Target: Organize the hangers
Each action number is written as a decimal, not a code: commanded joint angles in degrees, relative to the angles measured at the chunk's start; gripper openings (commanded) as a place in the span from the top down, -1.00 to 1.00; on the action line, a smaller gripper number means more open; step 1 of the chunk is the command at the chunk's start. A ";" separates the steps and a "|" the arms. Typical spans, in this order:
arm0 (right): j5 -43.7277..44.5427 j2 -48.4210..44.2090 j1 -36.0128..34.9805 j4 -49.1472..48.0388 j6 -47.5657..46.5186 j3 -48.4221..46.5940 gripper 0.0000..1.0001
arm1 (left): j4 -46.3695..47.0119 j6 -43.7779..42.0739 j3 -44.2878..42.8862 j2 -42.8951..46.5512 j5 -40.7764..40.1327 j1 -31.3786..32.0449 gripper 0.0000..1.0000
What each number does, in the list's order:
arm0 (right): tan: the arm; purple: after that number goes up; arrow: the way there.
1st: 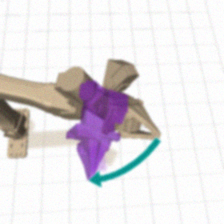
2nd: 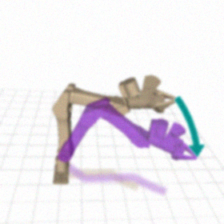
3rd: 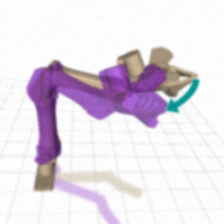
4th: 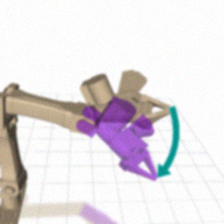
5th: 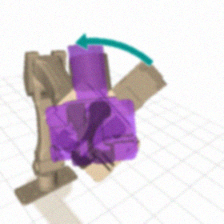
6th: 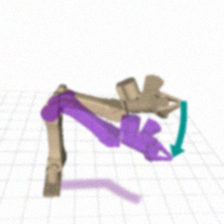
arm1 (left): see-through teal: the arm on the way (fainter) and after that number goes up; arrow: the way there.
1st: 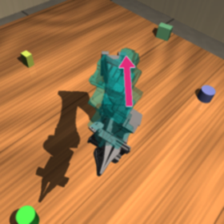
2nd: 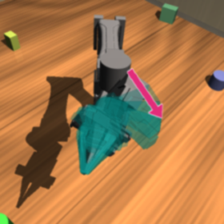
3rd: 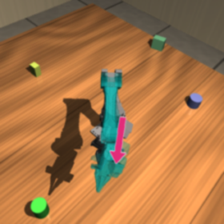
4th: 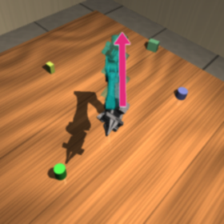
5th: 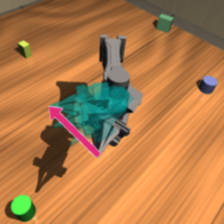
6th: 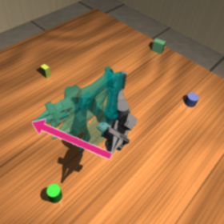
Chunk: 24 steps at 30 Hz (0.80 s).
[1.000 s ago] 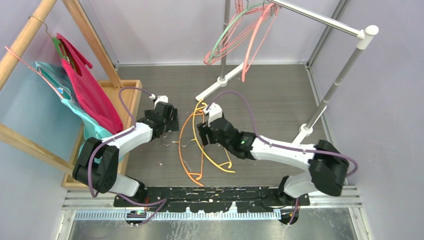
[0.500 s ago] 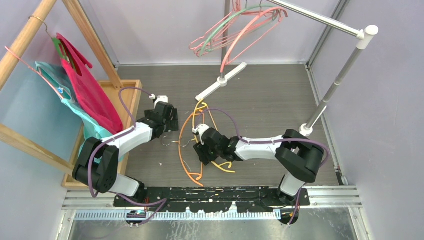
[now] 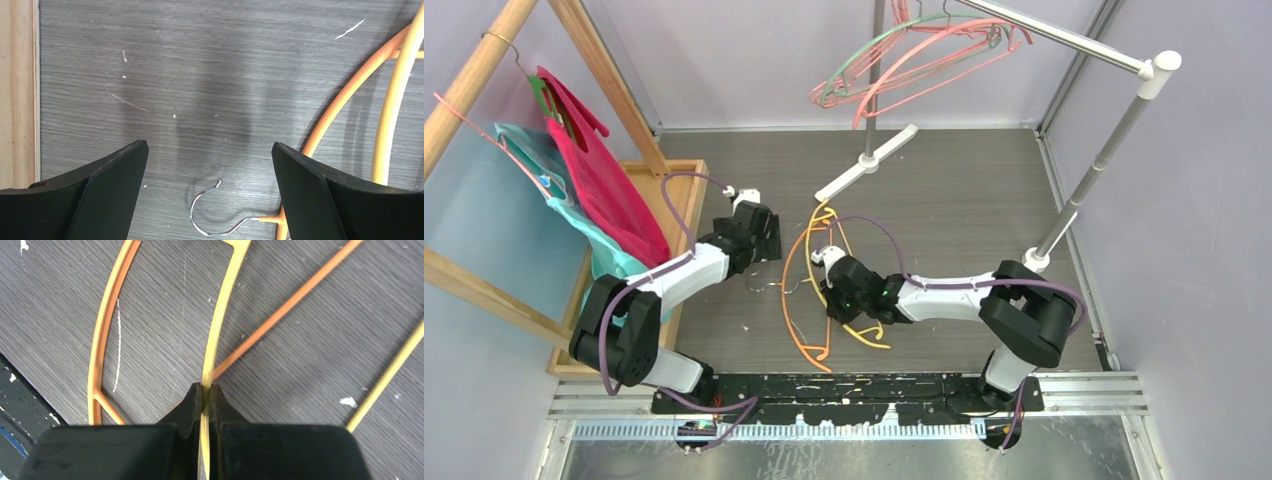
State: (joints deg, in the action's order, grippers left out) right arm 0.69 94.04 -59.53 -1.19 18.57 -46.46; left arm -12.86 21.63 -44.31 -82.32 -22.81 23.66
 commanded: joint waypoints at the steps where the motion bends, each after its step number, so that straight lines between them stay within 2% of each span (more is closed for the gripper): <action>1: 3.85 -6.50 0.02 1.26 -1.19 -0.16 0.98 | -0.91 -0.40 -4.72 2.60 -1.07 -0.01 -0.96; 5: 8.32 -14.21 0.42 1.63 0.35 -0.06 0.98 | -0.87 -0.17 -5.00 3.91 1.44 0.07 -0.96; 10: 15.07 -25.72 3.83 0.50 4.49 4.54 0.98 | 0.27 0.04 -5.30 3.56 4.30 0.71 -0.96; 18: 20.70 -48.07 16.38 -1.22 11.75 12.54 0.98 | -0.41 -2.01 -8.04 1.27 3.99 4.92 -0.96; 24: 22.15 -50.76 23.19 -4.37 10.48 7.48 0.98 | 1.57 -2.24 -5.86 0.82 4.32 6.20 -0.96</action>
State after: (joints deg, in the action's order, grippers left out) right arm 20.12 43.68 -39.42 1.48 28.69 -33.87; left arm -14.39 20.12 -50.28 -81.80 -18.85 29.30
